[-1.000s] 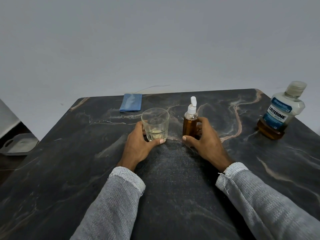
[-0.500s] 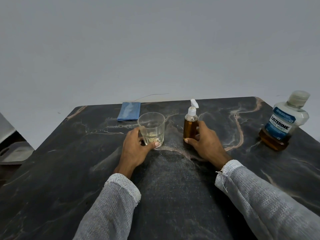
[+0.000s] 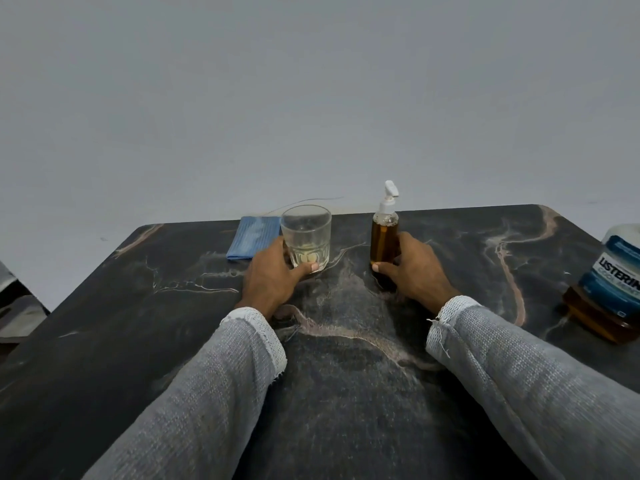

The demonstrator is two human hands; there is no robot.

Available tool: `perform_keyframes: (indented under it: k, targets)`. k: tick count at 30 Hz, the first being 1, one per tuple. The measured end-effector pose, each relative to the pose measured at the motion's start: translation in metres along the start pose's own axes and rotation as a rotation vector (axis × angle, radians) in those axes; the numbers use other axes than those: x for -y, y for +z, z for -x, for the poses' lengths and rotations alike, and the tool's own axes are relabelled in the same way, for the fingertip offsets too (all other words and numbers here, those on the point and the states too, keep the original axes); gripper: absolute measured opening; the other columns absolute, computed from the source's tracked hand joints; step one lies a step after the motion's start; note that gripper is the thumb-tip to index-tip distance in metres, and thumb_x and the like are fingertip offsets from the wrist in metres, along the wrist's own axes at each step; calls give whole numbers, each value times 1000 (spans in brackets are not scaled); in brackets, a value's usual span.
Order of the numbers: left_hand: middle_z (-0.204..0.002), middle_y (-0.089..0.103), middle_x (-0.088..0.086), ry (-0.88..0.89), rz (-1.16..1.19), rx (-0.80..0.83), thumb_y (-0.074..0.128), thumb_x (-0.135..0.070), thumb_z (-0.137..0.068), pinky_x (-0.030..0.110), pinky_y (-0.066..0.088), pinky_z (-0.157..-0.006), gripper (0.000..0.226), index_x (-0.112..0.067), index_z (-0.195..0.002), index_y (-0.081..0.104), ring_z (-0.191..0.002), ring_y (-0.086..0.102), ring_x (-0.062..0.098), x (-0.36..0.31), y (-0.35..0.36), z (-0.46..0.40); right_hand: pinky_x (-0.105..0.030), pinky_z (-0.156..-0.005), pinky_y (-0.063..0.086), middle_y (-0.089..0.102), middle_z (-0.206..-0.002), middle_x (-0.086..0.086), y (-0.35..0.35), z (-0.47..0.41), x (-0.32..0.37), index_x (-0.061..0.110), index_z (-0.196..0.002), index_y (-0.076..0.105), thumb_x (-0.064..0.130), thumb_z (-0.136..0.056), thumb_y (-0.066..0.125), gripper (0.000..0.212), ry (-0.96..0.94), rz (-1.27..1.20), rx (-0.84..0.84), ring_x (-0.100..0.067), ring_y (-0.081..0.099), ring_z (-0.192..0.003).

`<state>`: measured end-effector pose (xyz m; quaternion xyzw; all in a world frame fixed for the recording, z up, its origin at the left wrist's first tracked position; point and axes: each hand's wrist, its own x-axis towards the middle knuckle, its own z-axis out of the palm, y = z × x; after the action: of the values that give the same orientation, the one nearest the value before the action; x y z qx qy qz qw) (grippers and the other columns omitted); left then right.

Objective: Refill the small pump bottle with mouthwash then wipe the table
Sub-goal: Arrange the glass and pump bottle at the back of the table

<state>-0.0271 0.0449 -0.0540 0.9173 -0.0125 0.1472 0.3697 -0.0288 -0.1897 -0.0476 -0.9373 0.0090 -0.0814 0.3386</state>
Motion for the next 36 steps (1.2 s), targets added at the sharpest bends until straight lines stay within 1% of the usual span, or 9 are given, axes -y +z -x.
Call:
perform_keyframes:
  k: [6, 9, 14, 18, 23, 28, 30, 34, 36]
  targets:
    - [-119, 69, 4, 30, -123, -4, 77, -45, -75, 42, 52, -92, 62, -15, -125, 57, -109, 63, 23, 2, 8, -34, -42, -91, 52, 65, -114, -7, 13, -38, -3, 11, -116, 59, 35, -79, 77, 48, -15, 31, -33, -24, 62, -103]
    - [-123, 67, 4, 25, -77, 13, 78, -43, -75, 38, 50, -93, 62, -16, -126, 55, -111, 63, 21, 5, 12, -49, -42, -91, 52, 66, -112, -7, 19, -54, -3, 13, -115, 62, 38, -79, 77, 47, -20, 31, -44, -24, 63, -101]
    - [-127, 64, 6, -45, 27, 31, 79, -44, -74, 27, 44, -84, 64, -11, -124, 55, -113, 61, 20, 9, 23, -69, -45, -90, 52, 69, -109, -5, 25, -77, -3, 15, -115, 64, 44, -79, 75, 48, -26, 47, -34, -25, 64, -99]
    - [-127, 64, 5, -74, 56, 2, 77, -49, -73, 37, 49, -95, 67, -12, -125, 56, -114, 61, 21, 12, 31, -77, -45, -91, 51, 68, -109, -3, 30, -91, -3, 17, -116, 63, 50, -79, 72, 50, -10, 85, -38, -25, 62, -100]
    - [-126, 66, 1, -73, 77, -44, 76, -52, -73, 43, 49, -97, 64, -16, -122, 57, -113, 61, 19, 16, 38, -77, -45, -93, 48, 67, -104, 4, 34, -100, -3, 21, -118, 59, 54, -78, 70, 53, 30, 64, -26, -21, 62, -101]
    - [-130, 63, 1, -66, 83, 12, 79, -48, -72, 45, 45, -102, 70, -15, -128, 54, -119, 58, 18, 19, 37, -78, -49, -99, 44, 63, -119, 2, 33, -98, -5, 25, -130, 46, 62, -76, 67, 69, 22, 27, -39, -25, 58, -112]
    - [-129, 63, -1, -76, 78, -1, 78, -47, -73, 45, 45, -102, 67, -16, -128, 54, -119, 58, 18, 20, 38, -79, -49, -99, 44, 63, -119, 1, 32, -97, -5, 24, -130, 45, 61, -80, 64, 65, 15, 35, -42, -26, 58, -112]
    - [-127, 65, -3, -86, 47, -30, 76, -49, -74, 45, 45, -101, 65, -18, -128, 55, -118, 58, 17, 20, 41, -82, -50, -97, 45, 60, -106, 4, 32, -98, -5, 22, -128, 47, 55, -85, 61, 55, 6, 42, -43, -25, 59, -107]
    - [-126, 65, -5, -81, 26, -35, 75, -51, -75, 46, 44, -101, 64, -21, -128, 55, -118, 58, 18, 20, 42, -83, -49, -96, 46, 62, -109, 2, 33, -99, -6, 21, -126, 49, 52, -87, 61, 52, 15, 31, -55, -25, 59, -106]
